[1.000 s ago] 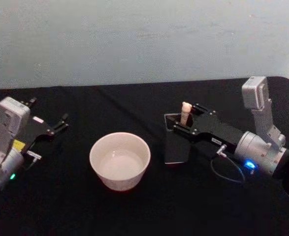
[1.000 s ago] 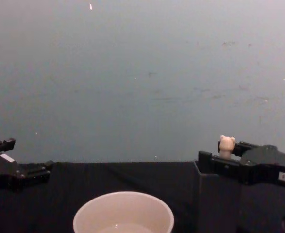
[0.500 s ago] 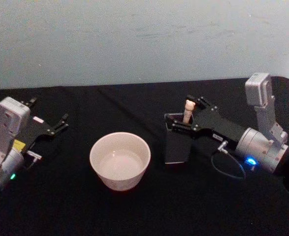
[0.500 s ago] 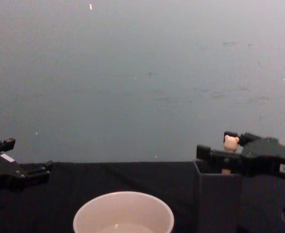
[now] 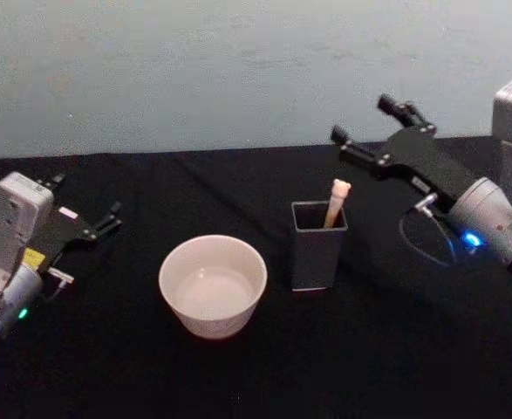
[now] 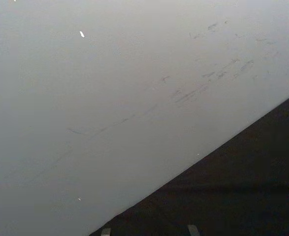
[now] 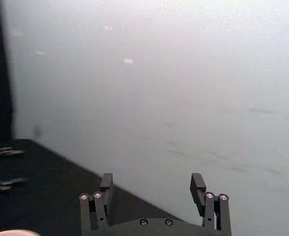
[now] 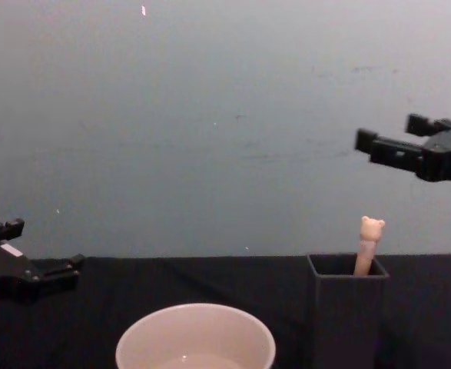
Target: Pick up the stirring spoon with one hand, stir inside the cup, then place it back in its original position.
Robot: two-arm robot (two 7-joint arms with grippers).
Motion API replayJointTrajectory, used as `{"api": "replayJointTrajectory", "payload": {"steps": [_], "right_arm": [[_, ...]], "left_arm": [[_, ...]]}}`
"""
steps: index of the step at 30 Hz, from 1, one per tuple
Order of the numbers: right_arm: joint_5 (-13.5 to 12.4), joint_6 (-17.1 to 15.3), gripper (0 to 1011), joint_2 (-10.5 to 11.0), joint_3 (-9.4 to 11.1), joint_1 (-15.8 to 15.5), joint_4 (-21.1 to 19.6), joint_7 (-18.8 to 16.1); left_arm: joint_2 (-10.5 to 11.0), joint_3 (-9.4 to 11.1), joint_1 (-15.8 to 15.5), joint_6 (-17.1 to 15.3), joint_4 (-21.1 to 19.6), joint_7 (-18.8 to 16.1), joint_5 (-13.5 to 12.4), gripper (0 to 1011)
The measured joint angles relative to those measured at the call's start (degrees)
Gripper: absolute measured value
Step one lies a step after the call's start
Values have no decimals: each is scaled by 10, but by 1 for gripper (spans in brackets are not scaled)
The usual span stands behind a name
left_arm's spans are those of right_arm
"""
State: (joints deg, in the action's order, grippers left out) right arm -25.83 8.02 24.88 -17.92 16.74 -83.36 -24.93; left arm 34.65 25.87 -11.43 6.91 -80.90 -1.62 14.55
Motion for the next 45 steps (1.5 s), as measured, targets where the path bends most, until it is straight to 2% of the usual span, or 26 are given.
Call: {"api": "replayJointTrajectory", "payload": {"steps": [1,5,8,11,23,45], "right_arm": [[8,-5,1002,-5,8,-3,0,23],[34,-26,1000,-16,20,-11,8,76],[52,-46,1002,-24,22,-16,22,106],[62,-63,1000,-31,21,-19,39,118],[91,-95,1000,-53,10,-18,91,121],[89,-91,1000,-51,11,-18,86,122]], "left_arm": [[0,0,0,0,0,0,0,1001],[0,0,0,0,0,0,0,1001],[0,0,0,0,0,0,0,1001],[0,0,0,0,0,0,0,1001],[0,0,0,0,0,0,0,1001],[0,0,0,0,0,0,0,1001]]}}
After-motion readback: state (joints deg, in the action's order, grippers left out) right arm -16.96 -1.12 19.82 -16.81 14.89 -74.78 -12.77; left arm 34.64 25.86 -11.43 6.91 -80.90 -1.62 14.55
